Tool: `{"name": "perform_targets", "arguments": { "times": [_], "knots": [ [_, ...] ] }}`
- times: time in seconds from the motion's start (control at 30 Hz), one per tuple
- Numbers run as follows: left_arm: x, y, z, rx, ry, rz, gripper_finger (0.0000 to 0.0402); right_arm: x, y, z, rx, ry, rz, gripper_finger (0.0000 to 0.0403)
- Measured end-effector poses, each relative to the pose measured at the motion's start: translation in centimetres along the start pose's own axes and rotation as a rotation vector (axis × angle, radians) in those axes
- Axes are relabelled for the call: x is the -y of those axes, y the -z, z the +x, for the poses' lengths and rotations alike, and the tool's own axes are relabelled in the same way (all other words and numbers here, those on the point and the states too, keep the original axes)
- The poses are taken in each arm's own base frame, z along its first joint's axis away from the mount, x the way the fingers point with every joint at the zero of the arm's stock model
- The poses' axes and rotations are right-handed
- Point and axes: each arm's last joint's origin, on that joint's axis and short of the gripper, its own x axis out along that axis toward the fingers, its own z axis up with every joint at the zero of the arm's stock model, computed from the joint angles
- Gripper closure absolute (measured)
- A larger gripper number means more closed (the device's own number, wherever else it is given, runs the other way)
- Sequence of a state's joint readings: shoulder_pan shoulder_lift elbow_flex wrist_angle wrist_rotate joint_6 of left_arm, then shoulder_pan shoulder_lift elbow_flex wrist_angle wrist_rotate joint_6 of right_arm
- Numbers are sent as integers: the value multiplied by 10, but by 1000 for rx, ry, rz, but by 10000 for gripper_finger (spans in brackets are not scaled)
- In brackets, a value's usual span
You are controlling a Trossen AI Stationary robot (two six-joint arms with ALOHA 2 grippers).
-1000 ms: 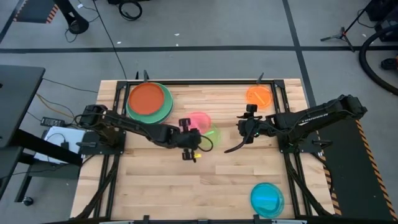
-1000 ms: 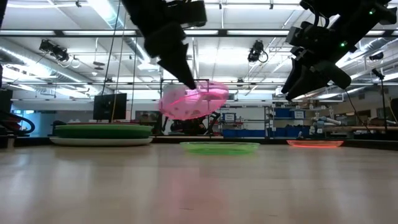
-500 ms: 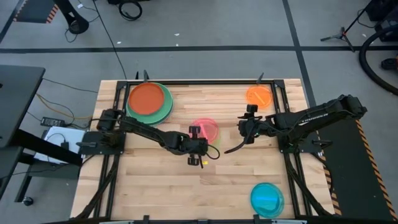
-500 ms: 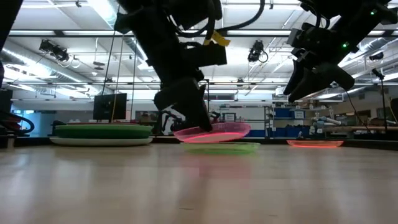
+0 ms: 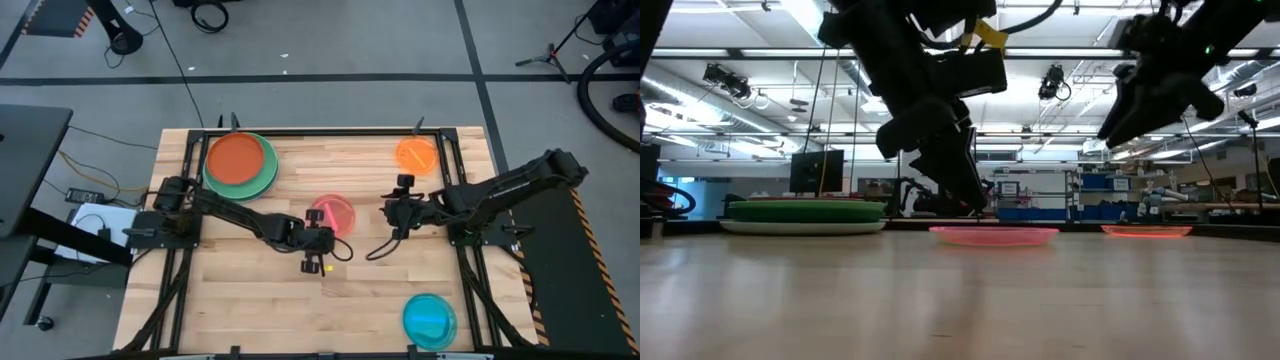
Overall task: Stack plastic plates
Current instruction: Stack the small red plate on the small green plate, then stack the small blue plate on the small red plate
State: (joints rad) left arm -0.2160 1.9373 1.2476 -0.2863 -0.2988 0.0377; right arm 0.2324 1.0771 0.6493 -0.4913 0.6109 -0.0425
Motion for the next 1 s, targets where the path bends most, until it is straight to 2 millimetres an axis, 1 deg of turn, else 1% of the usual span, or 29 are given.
{"name": "perform_targets", "arguments": {
  "times": [0.07, 0.17, 0.23, 0.37, 0.4, 0.47, 0.53, 0.63, 0.7, 0.83, 1.0],
  "knots": [
    [5, -3, -4, -1, 9, 1, 317, -2, -5, -8, 5, -18, 17, 238],
    [12, -14, -20, 6, 25, -23, 312, -7, -12, -18, -14, -48, 26, 242],
    [17, -19, -34, 15, 37, -48, 312, -14, -14, -21, -57, -92, 24, 243],
    [29, -31, -58, 109, 74, -88, 317, -39, -18, -24, -178, -255, 60, 243],
    [32, -31, -62, 116, 82, -89, 318, -46, -19, -24, -213, -306, 78, 242],
    [38, -36, -67, 176, 99, -113, 321, -60, -19, -26, -304, -409, 98, 238],
    [43, -37, -68, 186, 109, -113, 321, -74, -17, -28, -408, -501, 119, 231],
    [49, -39, -68, 220, 121, -120, 321, -91, -9, -34, -571, -628, 169, 219],
    [51, -38, -68, 214, 119, -122, 321, -103, -4, -38, -657, -675, 199, 211],
    [56, -41, -71, 248, 128, -137, 322, -119, 12, -46, -744, -666, 201, 201],
    [62, -42, -74, 274, 142, -126, 322, -129, 35, -44, -804, -659, 217, 200]
  ]
}}
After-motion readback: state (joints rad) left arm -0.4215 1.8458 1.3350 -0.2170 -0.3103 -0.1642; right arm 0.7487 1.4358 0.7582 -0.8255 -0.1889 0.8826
